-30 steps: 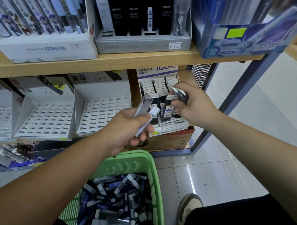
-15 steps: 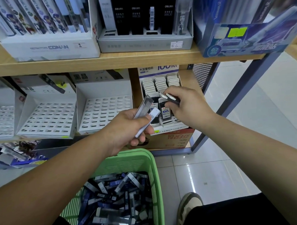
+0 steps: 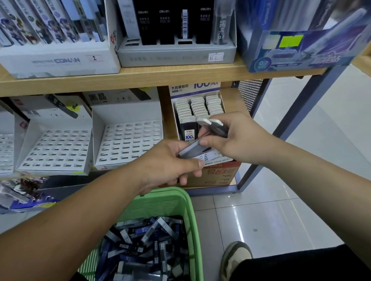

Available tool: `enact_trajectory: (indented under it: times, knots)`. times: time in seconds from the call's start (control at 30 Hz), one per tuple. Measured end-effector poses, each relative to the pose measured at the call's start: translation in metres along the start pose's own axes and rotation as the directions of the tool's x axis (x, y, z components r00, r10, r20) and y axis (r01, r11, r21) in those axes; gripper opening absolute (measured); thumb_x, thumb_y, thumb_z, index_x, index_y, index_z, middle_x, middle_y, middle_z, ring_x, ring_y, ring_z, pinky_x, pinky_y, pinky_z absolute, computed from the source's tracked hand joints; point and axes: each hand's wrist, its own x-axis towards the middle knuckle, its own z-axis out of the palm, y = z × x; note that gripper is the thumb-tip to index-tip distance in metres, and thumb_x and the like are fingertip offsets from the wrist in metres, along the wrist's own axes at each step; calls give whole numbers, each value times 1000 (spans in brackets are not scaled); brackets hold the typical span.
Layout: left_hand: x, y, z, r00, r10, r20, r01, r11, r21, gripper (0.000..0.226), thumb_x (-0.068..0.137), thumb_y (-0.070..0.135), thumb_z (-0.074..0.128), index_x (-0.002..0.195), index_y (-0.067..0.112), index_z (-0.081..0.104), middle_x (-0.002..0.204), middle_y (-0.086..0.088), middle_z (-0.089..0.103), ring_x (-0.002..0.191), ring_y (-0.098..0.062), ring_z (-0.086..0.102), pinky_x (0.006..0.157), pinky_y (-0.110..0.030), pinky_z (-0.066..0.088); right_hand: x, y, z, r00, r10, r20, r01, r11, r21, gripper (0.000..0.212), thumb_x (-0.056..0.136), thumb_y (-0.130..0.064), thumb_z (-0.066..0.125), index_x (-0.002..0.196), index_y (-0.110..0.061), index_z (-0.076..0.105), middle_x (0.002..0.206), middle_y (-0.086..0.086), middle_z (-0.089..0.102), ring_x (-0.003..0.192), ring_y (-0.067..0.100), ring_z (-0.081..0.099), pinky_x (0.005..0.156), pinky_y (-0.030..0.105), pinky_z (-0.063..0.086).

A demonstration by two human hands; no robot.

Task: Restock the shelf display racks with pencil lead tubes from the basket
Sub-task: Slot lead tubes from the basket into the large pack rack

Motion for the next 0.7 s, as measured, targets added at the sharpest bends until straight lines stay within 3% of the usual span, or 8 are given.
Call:
enact_trajectory:
  times: [0.13, 0.23, 0.3, 0.33, 0.4, 0.47, 0.57, 0.7]
  knots:
    - [2, -10, -5, 992, -123, -8, 123, 986, 111, 27, 95, 12, 74, 120, 17, 64, 90, -5, 79, 66, -16, 66, 55, -28, 46, -9, 8, -20, 989, 82, -123, -76, 996, 51, 7, 93, -17, 75, 89, -21, 72, 69, -10, 65, 54, 0, 54, 56, 16, 47]
    - [6, -11, -6, 978, -186, -93, 177, 980, -92, 20, 95, 5, 67, 112, 12, 58, 77, -3, 66, 54, -14, 54, 51, -28, 42, -15, 15, -26, 965, 171, -200, -151, 982, 112, 7, 92, -21, 77, 88, -22, 71, 64, -14, 64, 51, -1, 54, 57, 20, 45]
    - [7, -3, -5, 978, -188, -96, 140, 918, -372, 11, 99, 17, 61, 108, 12, 56, 70, 0, 52, 50, -11, 36, 48, -26, 31, -19, 18, -24, 957, 206, -206, -178, 973, 150, 8, 91, -23, 78, 89, -20, 71, 66, -11, 63, 49, 0, 51, 59, 26, 44]
    - [7, 3, -2, 977, -191, -92, 124, 865, -486, 19, 100, 30, 61, 109, 13, 57, 67, 1, 47, 49, -10, 29, 47, -25, 26, -22, 19, -22, 955, 216, -206, -184, 969, 164, 9, 90, -24, 79, 90, -19, 72, 70, -9, 64, 50, 0, 51, 60, 27, 44]
    - [8, 13, 6, 972, -211, -105, 115, 814, -569, 46, 93, 55, 66, 109, 12, 62, 63, 3, 44, 47, -9, 24, 43, -24, 22, -27, 19, -19, 956, 223, -191, -190, 966, 178, 11, 90, -25, 79, 92, -17, 71, 76, -4, 66, 54, 1, 53, 60, 26, 48]
    - [11, 21, 16, 963, -228, -145, 111, 824, -556, 53, 87, 61, 70, 103, 11, 66, 64, 1, 52, 44, -9, 26, 41, -21, 23, -32, 17, -17, 965, 203, -163, -171, 966, 194, 12, 89, -21, 80, 94, -15, 71, 78, -2, 66, 58, 1, 56, 57, 20, 48]
    - [17, 26, 23, 939, -276, -207, 114, 814, -569, 38, 93, 49, 71, 94, 11, 67, 70, -6, 65, 40, -9, 29, 37, -20, 25, -35, 16, -17, 974, 179, -138, -142, 959, 246, 15, 88, -12, 80, 97, -5, 70, 75, -3, 65, 58, -1, 59, 54, 12, 45]
    - [27, 35, 26, 922, -318, -221, 128, 789, -601, 26, 100, 33, 64, 91, 9, 64, 75, -11, 69, 39, -8, 28, 36, -20, 26, -39, 14, -19, 987, 112, -116, -85, 974, 212, 18, 83, -13, 85, 95, -4, 74, 78, 2, 70, 68, 10, 62, 62, 16, 48]
